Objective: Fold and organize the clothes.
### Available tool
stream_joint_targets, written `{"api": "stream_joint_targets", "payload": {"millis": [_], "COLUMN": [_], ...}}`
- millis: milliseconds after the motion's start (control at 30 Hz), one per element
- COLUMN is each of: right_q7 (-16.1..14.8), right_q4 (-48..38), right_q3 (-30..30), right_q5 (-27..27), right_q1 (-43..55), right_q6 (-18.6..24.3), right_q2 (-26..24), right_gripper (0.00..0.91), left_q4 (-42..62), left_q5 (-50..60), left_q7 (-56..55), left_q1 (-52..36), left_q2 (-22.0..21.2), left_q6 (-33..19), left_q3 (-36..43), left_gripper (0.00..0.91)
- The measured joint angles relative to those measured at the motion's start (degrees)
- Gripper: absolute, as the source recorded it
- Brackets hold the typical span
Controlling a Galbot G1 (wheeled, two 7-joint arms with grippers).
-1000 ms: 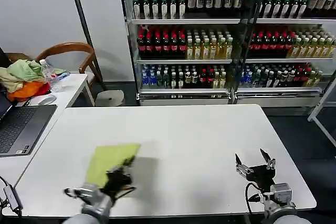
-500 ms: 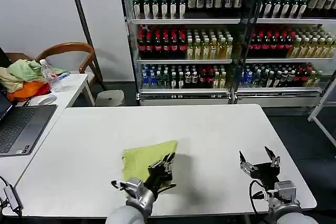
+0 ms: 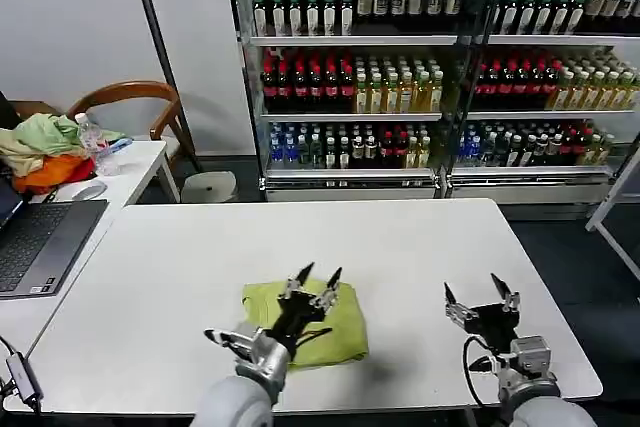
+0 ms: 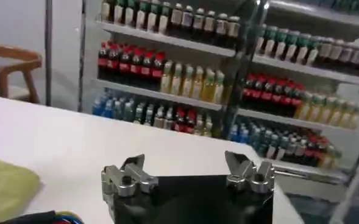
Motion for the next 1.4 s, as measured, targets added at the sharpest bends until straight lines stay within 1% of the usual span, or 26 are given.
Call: {"api": "stream_joint_targets", "payload": {"millis": [233,367,500,633,833,867,900,933,1167,1400], "right_q7": [0.0,0.3,0.8,0.7,0.9,0.9,1.0,1.0,1.1,1.4], "right_q4": [-4.2,-7.3,-11.0,-15.1,-19.1,-19.6,-20.0,-20.4,-21.3,-21.3], "right_q3": [-8.2,-12.6,-15.9,-18.6,-21.8,-22.1,-22.4,-22.7,-24.8,-25.4], "right_q5": [4.1,7.5,11.3,14.8,17.5,17.9,18.3,18.6,21.0,22.7], "right_q1": [6.5,10.5,14.7,18.7,22.0,22.4,22.7,23.0,23.7,23.6], "right_q6": [-1.7,-3.4,-4.8,-5.8,-6.8,-6.9,-7.0,-7.1,-7.6,-7.7], "right_q2": [2.8,4.5,6.2,7.7,9.1,9.2,9.3,9.3,8.9,8.4], "right_gripper": [0.907,0.907,0.907,0.907,0.907,0.766,0.151,0.000,0.000,0.000], "left_q4": [-2.6,-3.9,-5.1,-5.6,-6.0,-6.1,-6.1,-6.2,-6.4,-6.4], "left_q5": [-0.7,-1.1,-1.3,-1.4,-1.4,-1.4,-1.4,-1.4,-1.6,-1.5], "left_q7": [0.2,0.2,0.3,0.3,0.3,0.4,0.4,0.4,0.4,0.3], "left_q1": [4.1,7.1,9.8,11.7,13.4,13.6,13.9,14.1,15.0,15.5], "left_q2": [7.0,9.7,11.1,11.7,12.1,12.1,12.1,12.1,11.6,11.0], "left_q6": [-1.6,-2.2,-2.6,-2.9,-3.1,-3.1,-3.2,-3.2,-3.3,-3.4], "left_q3": [-10.5,-16.2,-20.2,-22.4,-24.5,-24.8,-25.1,-25.4,-26.3,-26.5], "left_gripper": [0.907,0.907,0.907,0.907,0.907,0.907,0.907,0.907,0.907,0.907]}}
